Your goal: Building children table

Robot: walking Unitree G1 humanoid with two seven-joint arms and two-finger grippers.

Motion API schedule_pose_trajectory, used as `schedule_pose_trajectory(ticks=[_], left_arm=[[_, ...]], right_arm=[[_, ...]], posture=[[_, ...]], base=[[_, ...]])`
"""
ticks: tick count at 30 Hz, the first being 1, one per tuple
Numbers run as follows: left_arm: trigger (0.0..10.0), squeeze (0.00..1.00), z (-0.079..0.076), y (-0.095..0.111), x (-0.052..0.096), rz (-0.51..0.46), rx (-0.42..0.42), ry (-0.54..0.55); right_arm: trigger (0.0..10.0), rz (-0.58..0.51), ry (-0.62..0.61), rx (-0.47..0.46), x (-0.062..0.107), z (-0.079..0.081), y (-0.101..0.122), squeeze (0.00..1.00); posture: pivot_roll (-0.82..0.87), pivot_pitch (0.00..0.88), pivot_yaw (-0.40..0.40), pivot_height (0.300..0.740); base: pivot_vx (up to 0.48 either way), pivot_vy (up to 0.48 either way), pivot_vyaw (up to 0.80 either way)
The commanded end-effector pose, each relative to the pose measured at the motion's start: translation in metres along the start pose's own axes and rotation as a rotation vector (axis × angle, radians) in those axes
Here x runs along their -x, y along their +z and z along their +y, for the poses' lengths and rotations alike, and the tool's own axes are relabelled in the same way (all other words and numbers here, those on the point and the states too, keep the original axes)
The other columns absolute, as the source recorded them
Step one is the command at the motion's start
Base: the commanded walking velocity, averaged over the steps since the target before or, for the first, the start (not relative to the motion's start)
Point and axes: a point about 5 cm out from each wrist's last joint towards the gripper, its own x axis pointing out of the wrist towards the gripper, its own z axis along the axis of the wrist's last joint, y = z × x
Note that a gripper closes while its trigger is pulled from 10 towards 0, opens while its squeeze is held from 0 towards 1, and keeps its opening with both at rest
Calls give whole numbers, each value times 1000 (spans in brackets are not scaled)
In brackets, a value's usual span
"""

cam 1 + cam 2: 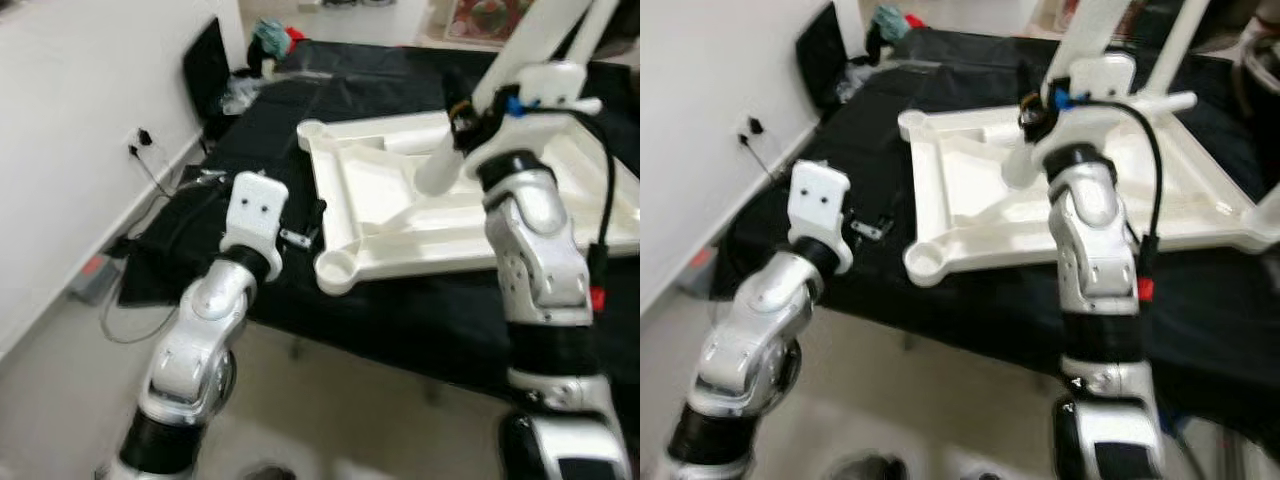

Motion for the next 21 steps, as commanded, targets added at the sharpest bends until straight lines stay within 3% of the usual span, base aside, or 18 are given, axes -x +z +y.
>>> schedule_pose_trajectory(ticks=[1,5,6,14,15,16,17,21], left_arm=[[10000,0,-3,-2,3,7,1,-11],[10000,0,-9,-5,7,22,29,-36],[10000,0,-11,-7,10,30,42,-41],[10000,0,-14,-12,14,44,46,-50],[10000,0,-22,-22,23,94,75,-149],[10000,0,-22,-22,23,94,75,-149],[10000,0,-36,-33,39,154,113,-309],[10000,0,-42,-38,49,191,150,-375]], right_arm=[[10000,-8,17,-55,-1,-3,2,0],[10000,33,86,-83,-2,-2,-1,0],[10000,40,164,-89,-2,1,-1,0],[10000,59,241,-95,-2,5,-2,0],[10000,106,309,-114,-7,7,-10,0],[10000,106,309,-114,-7,7,-10,0],[10000,180,344,-129,-20,5,-24,0],[10000,211,379,-173,-31,5,-28,0]], posture=[[147,165,3,740],[148,161,-1,740],[151,161,-3,740],[147,163,-1,740],[137,170,-14,740],[137,170,-14,740],[145,180,-22,740],[150,180,-22,740]], base=[[0,0,0],[0,0,0],[0,0,0],[0,0,0],[0,0,0],[0,0,0],[0,0,0],[0,0,0]])
